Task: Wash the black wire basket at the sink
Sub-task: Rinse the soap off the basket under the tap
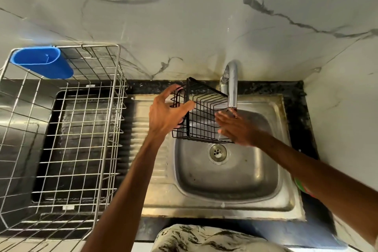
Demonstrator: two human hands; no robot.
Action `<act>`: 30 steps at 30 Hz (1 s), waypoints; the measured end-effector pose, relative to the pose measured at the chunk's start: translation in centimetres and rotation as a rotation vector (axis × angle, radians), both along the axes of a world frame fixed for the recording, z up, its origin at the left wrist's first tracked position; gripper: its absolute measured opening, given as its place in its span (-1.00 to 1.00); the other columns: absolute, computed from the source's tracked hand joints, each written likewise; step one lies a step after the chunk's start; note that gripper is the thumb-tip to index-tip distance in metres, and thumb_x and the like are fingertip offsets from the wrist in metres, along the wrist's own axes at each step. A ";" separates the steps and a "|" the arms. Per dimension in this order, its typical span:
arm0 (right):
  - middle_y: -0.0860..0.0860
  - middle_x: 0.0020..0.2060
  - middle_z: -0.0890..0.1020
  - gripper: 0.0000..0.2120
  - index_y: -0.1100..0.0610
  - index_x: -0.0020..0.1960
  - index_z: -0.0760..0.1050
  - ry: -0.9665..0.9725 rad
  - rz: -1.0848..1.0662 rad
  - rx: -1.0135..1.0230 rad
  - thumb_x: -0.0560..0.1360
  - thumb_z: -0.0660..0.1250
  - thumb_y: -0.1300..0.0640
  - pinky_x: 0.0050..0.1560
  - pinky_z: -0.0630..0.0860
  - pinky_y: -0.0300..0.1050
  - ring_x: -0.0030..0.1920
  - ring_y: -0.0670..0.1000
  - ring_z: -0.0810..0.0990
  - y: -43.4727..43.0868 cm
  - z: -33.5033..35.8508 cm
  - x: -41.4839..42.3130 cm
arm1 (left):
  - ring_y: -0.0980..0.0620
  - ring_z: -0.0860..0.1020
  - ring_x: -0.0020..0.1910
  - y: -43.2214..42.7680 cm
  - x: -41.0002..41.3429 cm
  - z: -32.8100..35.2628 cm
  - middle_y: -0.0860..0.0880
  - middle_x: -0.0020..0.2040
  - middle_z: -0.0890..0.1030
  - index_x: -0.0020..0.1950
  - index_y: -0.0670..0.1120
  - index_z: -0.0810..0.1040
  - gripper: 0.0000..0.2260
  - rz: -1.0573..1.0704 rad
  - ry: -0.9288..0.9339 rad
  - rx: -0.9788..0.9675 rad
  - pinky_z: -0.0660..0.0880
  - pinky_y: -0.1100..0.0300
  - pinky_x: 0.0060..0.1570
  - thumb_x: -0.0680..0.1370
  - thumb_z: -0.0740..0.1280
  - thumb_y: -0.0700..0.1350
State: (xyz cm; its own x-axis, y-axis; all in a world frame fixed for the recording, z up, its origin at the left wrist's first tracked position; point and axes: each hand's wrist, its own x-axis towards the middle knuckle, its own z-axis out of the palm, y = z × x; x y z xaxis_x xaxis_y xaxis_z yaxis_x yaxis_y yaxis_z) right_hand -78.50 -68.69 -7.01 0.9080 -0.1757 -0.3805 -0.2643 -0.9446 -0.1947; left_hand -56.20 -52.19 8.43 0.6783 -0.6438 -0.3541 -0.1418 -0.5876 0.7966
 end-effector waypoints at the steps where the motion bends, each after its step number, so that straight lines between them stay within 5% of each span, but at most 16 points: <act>1: 0.03 0.61 -0.04 -0.23 0.11 0.63 0.02 -0.001 -0.006 0.026 0.61 -0.43 -0.29 0.57 -0.35 0.05 0.63 0.01 -0.13 0.4 -0.2 -0.4 | 0.14 0.71 -0.31 -0.1 -0.1 0.0 0.09 -0.15 0.70 0.50 0.22 0.43 -0.27 -0.010 -0.006 -0.003 0.72 -0.04 -0.13 0.35 0.53 0.20; 3: 0.03 0.61 0.07 -0.40 0.07 0.61 0.16 -0.025 0.005 0.102 0.71 -0.23 -0.19 0.55 -0.34 -0.03 0.63 0.00 -0.04 1.3 -0.7 -1.1 | 0.06 0.72 -0.18 -0.3 -0.4 0.0 0.13 -0.11 0.70 0.47 0.24 0.45 -0.26 -0.031 -0.043 -0.011 0.70 -0.10 -0.05 0.28 0.48 0.26; 7: 0.01 0.59 0.26 -0.52 0.07 0.59 0.25 0.013 -0.077 0.275 0.75 -0.07 -0.07 0.55 -0.22 -0.15 0.61 -0.06 0.09 1.1 0.0 -1.0 | -0.02 0.68 0.11 -0.3 -0.7 -0.3 0.07 0.34 0.61 0.46 0.26 0.44 -0.20 -0.019 -0.094 -0.028 0.67 -0.18 0.04 0.22 0.47 0.34; 12: -0.12 0.61 -0.22 -0.46 -0.05 0.64 -0.15 0.035 -0.099 0.038 0.72 -0.18 -0.18 0.55 -0.37 0.29 0.62 -0.04 -0.26 -1.2 -0.4 0.2 | -0.13 0.72 0.03 0.0 0.0 -1.2 -0.02 0.23 0.68 0.42 0.32 0.39 -0.23 0.005 -0.111 -0.045 0.69 -0.18 -0.04 0.23 0.49 0.36; 15: -0.10 0.63 -0.17 -0.44 -0.04 0.65 -0.09 0.002 -0.144 0.136 0.71 -0.20 -0.20 0.57 -0.32 0.23 0.61 -0.06 -0.28 -0.7 -0.5 0.8 | -0.05 0.70 0.03 0.2 0.2 -0.6 0.09 0.21 0.64 0.40 0.31 0.41 -0.25 0.051 -0.108 -0.052 0.68 -0.16 0.01 0.23 0.48 0.34; 19: -0.08 0.60 0.20 -0.47 0.00 0.61 0.22 -0.083 -0.355 0.532 0.72 -0.10 -0.17 0.62 0.01 -0.02 0.60 -0.15 0.03 1.6 -0.4 -0.9 | 0.02 0.65 0.08 1.0 0.2 -0.9 0.29 0.17 0.54 0.34 0.34 0.43 -0.34 0.093 -0.077 -0.080 0.65 -0.17 0.08 0.25 0.50 0.26; 23: 0.00 0.38 0.56 -0.57 0.05 0.41 0.53 -0.448 -0.616 0.528 0.70 0.11 -0.14 0.45 0.41 0.05 0.43 -0.08 0.47 3.7 -0.2 -3.0 | 0.07 0.67 0.07 2.5 -0.7 -1.6 0.15 0.18 0.60 0.28 0.32 0.45 -0.43 0.161 0.040 -0.161 0.71 -0.15 -0.14 0.34 0.56 0.09; 26: 0.01 0.25 0.62 -0.65 0.10 0.35 0.52 -0.744 -1.077 0.411 0.63 0.34 -0.03 0.30 0.48 -0.06 0.26 -0.03 0.56 6.9 -1.2 -2.6 | 0.14 0.69 -0.03 4.0 -2.8 -2.6 0.13 0.07 0.64 0.29 0.21 0.44 -0.47 0.205 0.085 -0.227 0.71 -0.17 -0.17 0.42 0.57 -0.08; 27: -0.02 0.21 0.59 -0.55 0.07 0.34 0.50 -0.749 -1.267 0.505 0.55 0.40 -0.15 0.24 0.48 -0.08 0.22 -0.02 0.56 7.9 -1.3 -2.0 | 0.11 0.70 -0.03 4.5 -3.4 -3.0 0.06 0.05 0.67 0.29 0.21 0.43 -0.46 0.219 0.102 -0.245 0.70 -0.19 -0.16 0.41 0.57 -0.06; 29: -0.02 0.12 0.51 -0.40 -0.02 0.32 0.43 -0.666 -1.574 1.087 0.45 0.38 -0.37 0.11 0.55 -0.01 0.13 0.04 0.55 8.9 -1.2 0.0 | 0.01 0.70 0.04 5.4 -4.3 -3.6 -0.05 0.10 0.67 0.32 0.20 0.40 -0.42 0.252 0.135 -0.279 0.70 -0.20 -0.14 0.38 0.56 0.01; 30: 0.03 0.13 0.48 -0.41 0.01 0.38 0.39 -0.617 -1.645 1.380 0.51 0.34 -0.33 0.08 0.60 0.08 0.14 0.11 0.55 9.1 -1.1 1.1 | -0.02 0.70 0.06 5.8 -4.7 -3.9 -0.07 0.12 0.67 0.32 0.19 0.39 -0.41 0.266 0.151 -0.286 0.70 -0.20 -0.13 0.37 0.56 0.02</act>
State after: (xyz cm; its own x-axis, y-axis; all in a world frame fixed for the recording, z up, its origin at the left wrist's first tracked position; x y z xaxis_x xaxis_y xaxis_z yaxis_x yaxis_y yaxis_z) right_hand -77.37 -59.57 -8.16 0.3094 -0.6306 -0.7118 -0.1023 0.7221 -0.6842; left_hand -60.88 -46.42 4.57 0.7884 -0.5401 -0.2946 0.1159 -0.3399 0.9333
